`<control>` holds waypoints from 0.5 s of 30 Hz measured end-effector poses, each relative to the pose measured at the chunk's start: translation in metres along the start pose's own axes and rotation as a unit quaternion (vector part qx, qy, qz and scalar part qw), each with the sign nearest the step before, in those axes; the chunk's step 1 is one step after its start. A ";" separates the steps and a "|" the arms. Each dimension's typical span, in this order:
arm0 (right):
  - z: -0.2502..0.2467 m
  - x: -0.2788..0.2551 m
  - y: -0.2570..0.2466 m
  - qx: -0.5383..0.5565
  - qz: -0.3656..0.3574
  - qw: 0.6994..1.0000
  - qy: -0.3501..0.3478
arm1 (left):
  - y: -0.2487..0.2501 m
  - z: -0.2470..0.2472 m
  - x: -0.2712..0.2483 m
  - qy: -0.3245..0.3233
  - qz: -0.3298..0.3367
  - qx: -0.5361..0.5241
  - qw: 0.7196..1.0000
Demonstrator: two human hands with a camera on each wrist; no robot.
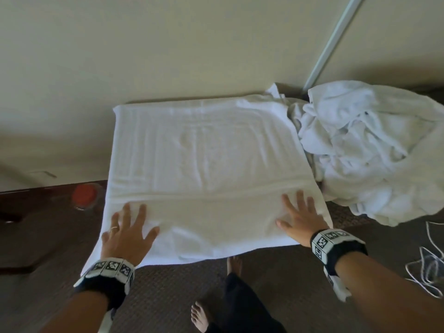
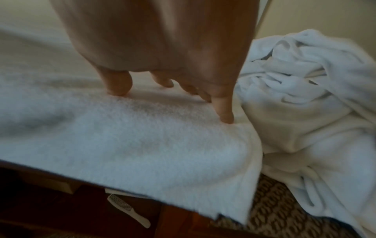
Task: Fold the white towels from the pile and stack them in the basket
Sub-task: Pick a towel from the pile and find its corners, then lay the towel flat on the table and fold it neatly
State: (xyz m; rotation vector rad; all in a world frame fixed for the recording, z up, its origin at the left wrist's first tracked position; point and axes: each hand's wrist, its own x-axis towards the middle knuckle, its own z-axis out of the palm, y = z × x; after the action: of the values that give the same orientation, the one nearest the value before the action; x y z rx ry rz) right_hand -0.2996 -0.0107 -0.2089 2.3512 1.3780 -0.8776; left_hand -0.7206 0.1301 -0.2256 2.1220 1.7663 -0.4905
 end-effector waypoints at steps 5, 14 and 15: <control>-0.033 0.044 -0.007 0.010 -0.002 1.000 -0.010 | 0.006 -0.025 0.051 -0.029 -0.012 -0.016 0.999; -0.082 0.109 -0.022 0.030 -0.020 0.999 0.017 | 0.014 -0.058 0.126 -0.005 -0.014 -0.069 0.998; -0.086 0.111 -0.022 0.039 -0.025 0.999 0.017 | 0.013 -0.061 0.129 0.017 -0.003 -0.093 0.995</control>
State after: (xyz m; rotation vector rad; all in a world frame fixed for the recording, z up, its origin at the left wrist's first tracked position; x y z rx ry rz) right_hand -0.2470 0.1218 -0.2101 2.4102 1.4464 -0.9253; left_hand -0.6831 0.2681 -0.2306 2.0072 1.7637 -0.2793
